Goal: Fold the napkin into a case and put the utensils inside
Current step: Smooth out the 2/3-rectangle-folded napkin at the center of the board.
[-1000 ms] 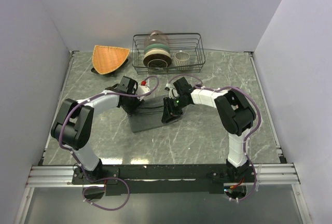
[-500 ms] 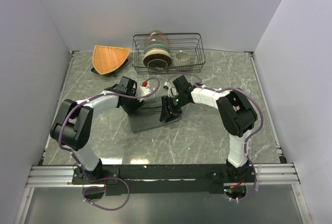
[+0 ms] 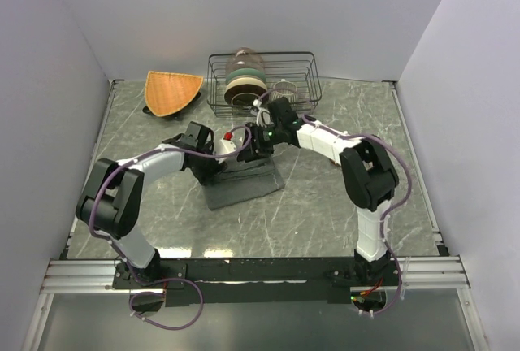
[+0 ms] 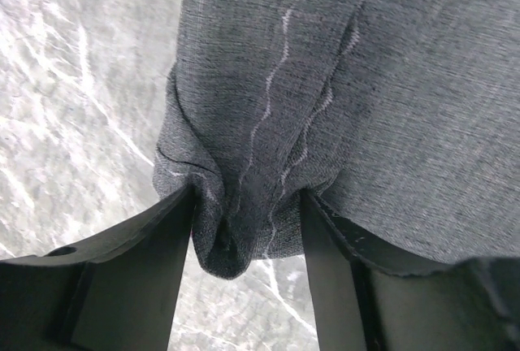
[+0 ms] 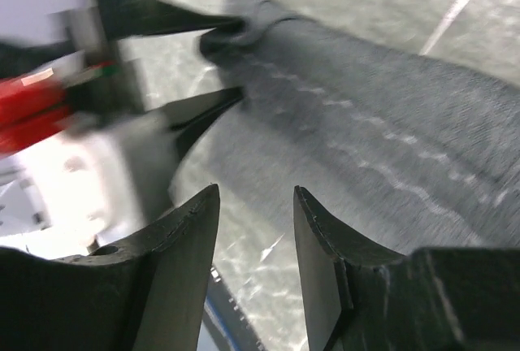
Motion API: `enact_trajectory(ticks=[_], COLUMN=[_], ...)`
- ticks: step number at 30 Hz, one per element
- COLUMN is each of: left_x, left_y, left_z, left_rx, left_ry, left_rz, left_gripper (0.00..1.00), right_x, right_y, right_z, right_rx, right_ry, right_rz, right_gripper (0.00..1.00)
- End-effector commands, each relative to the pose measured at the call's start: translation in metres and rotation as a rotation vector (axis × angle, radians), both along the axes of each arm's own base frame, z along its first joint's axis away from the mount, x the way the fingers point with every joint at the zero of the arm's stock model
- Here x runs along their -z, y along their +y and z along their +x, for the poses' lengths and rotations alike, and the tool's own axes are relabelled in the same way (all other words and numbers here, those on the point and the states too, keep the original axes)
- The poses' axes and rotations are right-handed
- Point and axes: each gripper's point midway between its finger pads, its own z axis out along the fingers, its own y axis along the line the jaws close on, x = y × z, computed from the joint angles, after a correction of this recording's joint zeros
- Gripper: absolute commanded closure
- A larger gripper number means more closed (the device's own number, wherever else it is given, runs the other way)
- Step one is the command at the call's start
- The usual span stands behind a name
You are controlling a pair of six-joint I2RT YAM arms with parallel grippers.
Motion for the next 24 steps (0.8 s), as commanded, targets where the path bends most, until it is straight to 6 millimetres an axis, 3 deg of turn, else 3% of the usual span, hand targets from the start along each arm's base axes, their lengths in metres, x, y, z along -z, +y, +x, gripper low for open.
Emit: enact_trajectory(ticks=[1, 5, 9, 12, 15, 19, 24], left_x=[-0.016, -0.044, -0.092, -0.125, -0.150, -0.150, -0.110], left_y=[-0.006, -0.009, -0.008, 0.005, 0.004, 0.002, 0.019], left_z=[-0.012, -0.006, 0.001, 0.011, 0.012, 0.015, 0.031], left_rx=[0.041, -0.007, -0.057, -0.150, -0.200, -0.333, -0.546], left_ry=[0.002, 0.000, -0.015, -0.040, 0.001, 0.168, 0.373], left_rz=[-0.052, -0.158, -0.321, -0.425, -0.580, -0.743, -0.870], left_gripper=[0.38, 0.33, 0.28, 0.23, 0.28, 0.38, 0.55], right_x=[0.027, 0.057, 0.079, 0.085, 0.087, 0.087, 0.087], right_y=[0.005, -0.004, -0.014, -0.016, -0.017, -0.018, -0.019], right_z=[0.010, 0.008, 0.002, -0.001, -0.001, 0.000, 0.001], right_rx=[0.030, 0.017, 0.017, 0.017, 0.026, 0.029, 0.030], right_ry=[0.016, 0.029, 0.057, 0.067, 0.068, 0.071, 0.062], right_rz=[-0.046, -0.118, -0.175, -0.188, -0.192, -0.194, -0.201], right_gripper=[0.51, 0.53, 0.54, 0.55, 0.55, 0.56, 0.58])
